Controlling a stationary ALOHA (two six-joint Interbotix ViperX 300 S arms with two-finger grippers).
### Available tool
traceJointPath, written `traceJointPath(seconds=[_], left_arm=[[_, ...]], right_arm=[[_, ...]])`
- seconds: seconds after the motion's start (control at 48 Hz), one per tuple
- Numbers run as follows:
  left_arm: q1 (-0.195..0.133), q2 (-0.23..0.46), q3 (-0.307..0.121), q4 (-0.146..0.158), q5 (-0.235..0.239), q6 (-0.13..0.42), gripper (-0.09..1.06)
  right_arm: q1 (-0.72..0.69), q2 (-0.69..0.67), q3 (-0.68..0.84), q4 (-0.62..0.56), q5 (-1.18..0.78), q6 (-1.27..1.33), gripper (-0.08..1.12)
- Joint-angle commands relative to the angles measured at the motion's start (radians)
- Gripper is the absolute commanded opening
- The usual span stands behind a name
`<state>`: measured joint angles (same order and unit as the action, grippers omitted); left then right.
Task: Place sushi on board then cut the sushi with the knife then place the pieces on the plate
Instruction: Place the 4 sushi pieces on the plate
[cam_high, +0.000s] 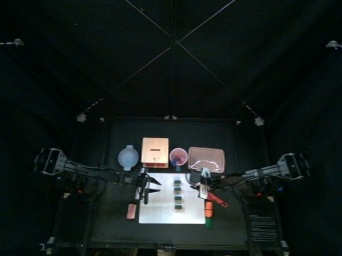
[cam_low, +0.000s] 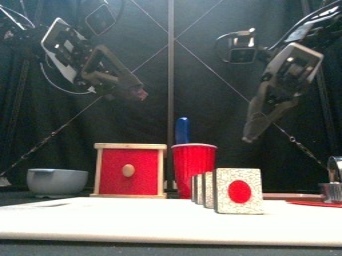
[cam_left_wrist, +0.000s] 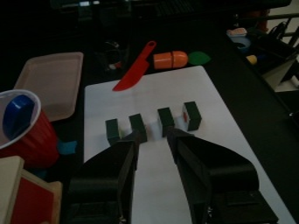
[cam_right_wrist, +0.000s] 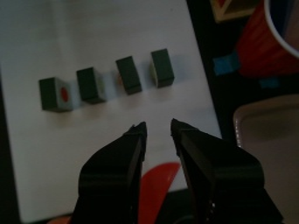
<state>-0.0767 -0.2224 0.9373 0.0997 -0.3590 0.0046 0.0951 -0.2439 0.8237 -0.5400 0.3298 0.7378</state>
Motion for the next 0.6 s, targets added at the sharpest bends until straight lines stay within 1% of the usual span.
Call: traceJointPath(seconds=[0.021, 0.208, 0.354, 0.458, 0.604], left_arm=[[0.008, -0.012, -0.003, -0.002, -0.011, 0.002, 0.72], [0.014, -0.009, 0.003, 0.0, -0.011, 0.003, 0.72], [0.015, -0.009, 0.011, 0.017, -0.011, 0.003, 0.72], [0.015, -0.008, 0.017, 0.021, -0.011, 0.005, 0.72], [0.017, -0.009, 0.028, 0.02, -0.011, 0.003, 0.72]], right_arm=[[-0.014, 0.058, -0.084, -0.025, -0.006, -0.008, 0.69], [-0.026, 0.16, -0.17, -0.037, -0.003, -0.008, 0.69], [-0.041, 0.222, -0.21, -0.032, -0.003, 0.0, 0.7], [-0.048, 0.256, -0.23, -0.028, -0.003, -0.006, 0.74], [-0.063, 0.275, -0.244, -0.032, -0.002, -0.008, 0.83]])
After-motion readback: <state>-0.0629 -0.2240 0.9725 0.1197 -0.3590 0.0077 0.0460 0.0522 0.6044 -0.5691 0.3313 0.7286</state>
